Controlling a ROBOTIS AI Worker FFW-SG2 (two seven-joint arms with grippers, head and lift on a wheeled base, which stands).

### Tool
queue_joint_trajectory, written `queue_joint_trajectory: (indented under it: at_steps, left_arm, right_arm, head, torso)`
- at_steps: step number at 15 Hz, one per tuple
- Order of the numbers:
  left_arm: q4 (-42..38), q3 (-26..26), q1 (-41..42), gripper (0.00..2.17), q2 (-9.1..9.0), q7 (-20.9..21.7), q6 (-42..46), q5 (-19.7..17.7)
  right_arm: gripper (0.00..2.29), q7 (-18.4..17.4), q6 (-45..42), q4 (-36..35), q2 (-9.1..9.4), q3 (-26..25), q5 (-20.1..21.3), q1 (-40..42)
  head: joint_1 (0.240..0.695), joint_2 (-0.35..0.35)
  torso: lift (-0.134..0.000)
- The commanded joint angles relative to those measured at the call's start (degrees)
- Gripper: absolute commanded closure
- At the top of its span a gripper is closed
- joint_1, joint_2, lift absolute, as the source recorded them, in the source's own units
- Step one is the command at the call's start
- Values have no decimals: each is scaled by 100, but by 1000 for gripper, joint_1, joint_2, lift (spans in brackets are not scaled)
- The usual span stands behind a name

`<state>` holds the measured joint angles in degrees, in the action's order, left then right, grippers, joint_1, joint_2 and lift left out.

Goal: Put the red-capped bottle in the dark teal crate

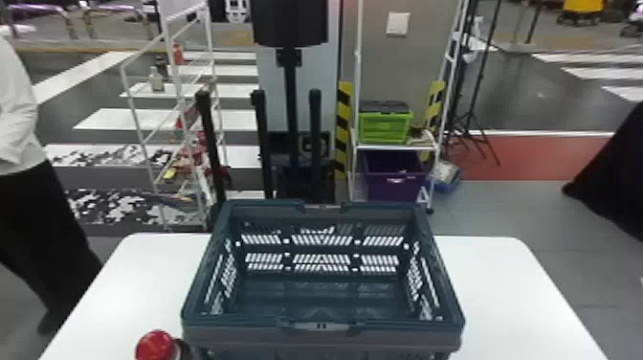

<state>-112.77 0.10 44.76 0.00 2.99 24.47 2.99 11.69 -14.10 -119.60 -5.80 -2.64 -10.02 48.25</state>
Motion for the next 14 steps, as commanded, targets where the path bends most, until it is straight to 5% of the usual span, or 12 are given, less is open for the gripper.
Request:
queue_joint_trajectory:
  at_steps: [1, 10, 14]
  left_arm:
    - [-17, -1, 6, 1949, -15, 0, 0, 0]
    - [-131, -1, 33, 1953, -15, 0, -18, 9]
    - [-1019, 166, 6, 1953, -15, 9, -861, 9]
  right_arm:
    - [147, 0, 0, -2, 0, 0, 0, 0]
    - [147, 0, 0, -37, -9, 9, -9, 35]
    - [147, 0, -18, -54, -18, 0, -9, 70]
  head:
    - [499, 0]
    - [499, 0]
    - [499, 0]
  torso:
    - [0]
    - [0]
    - [0]
